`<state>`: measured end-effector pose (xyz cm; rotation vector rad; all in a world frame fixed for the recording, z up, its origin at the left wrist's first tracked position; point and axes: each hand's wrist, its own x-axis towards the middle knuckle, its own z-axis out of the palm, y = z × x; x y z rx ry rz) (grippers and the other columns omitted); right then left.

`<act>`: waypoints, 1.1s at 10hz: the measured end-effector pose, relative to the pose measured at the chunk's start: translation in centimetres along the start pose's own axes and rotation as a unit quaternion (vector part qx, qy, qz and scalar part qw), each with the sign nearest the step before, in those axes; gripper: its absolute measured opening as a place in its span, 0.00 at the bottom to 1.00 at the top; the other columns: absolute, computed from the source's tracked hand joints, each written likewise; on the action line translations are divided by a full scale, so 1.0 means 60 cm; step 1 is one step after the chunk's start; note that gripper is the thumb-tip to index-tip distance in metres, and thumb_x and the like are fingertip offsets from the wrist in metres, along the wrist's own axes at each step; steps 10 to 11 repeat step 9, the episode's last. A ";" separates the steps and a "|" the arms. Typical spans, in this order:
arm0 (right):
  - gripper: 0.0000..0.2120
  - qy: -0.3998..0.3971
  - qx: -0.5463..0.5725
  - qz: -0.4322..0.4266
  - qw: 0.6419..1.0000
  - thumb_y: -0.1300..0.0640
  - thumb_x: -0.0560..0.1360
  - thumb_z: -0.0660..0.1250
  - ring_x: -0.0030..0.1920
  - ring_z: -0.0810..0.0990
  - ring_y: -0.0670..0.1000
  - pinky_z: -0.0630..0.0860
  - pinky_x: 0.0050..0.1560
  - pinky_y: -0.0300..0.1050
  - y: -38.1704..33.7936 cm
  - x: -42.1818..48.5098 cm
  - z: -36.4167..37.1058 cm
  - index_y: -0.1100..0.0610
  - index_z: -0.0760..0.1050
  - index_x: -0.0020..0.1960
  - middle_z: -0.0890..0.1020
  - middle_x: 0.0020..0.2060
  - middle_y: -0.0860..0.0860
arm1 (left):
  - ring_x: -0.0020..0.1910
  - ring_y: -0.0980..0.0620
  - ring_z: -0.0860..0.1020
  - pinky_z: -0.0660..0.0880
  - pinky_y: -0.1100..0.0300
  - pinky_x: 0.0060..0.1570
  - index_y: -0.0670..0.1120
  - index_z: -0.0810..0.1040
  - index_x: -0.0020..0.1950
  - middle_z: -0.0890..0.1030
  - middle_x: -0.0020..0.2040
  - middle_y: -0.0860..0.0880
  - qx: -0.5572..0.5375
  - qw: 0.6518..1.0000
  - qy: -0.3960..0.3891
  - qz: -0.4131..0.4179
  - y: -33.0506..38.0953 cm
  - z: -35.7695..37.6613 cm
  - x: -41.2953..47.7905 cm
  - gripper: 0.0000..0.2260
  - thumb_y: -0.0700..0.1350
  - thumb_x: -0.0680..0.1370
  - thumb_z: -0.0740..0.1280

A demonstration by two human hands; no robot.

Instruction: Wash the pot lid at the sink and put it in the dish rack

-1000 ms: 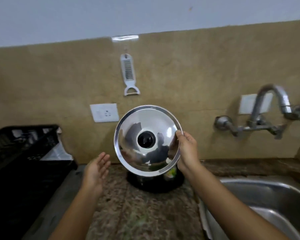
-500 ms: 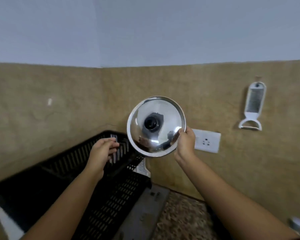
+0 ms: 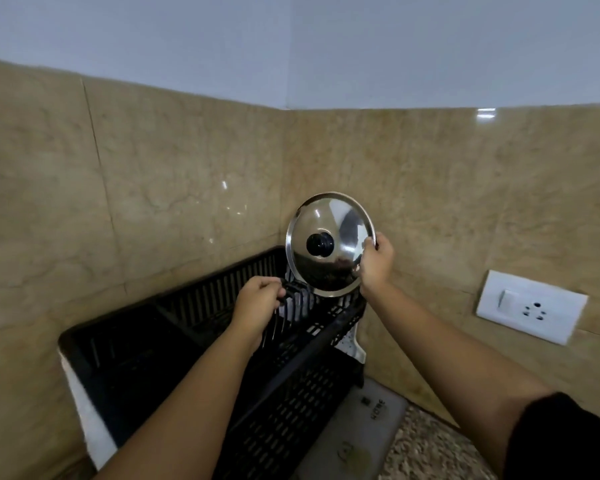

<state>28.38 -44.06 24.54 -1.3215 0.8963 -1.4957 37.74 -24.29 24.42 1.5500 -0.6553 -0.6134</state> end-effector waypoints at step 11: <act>0.11 -0.055 -0.091 0.063 0.992 0.60 0.78 0.62 0.47 0.79 0.54 0.77 0.51 0.50 0.001 -0.036 -0.046 0.60 0.75 0.58 0.81 0.52 0.56 | 0.45 0.53 0.76 0.72 0.60 0.43 0.46 0.76 0.55 0.80 0.46 0.52 0.029 0.997 0.021 0.065 -0.014 -0.005 0.002 0.08 0.43 0.79 0.60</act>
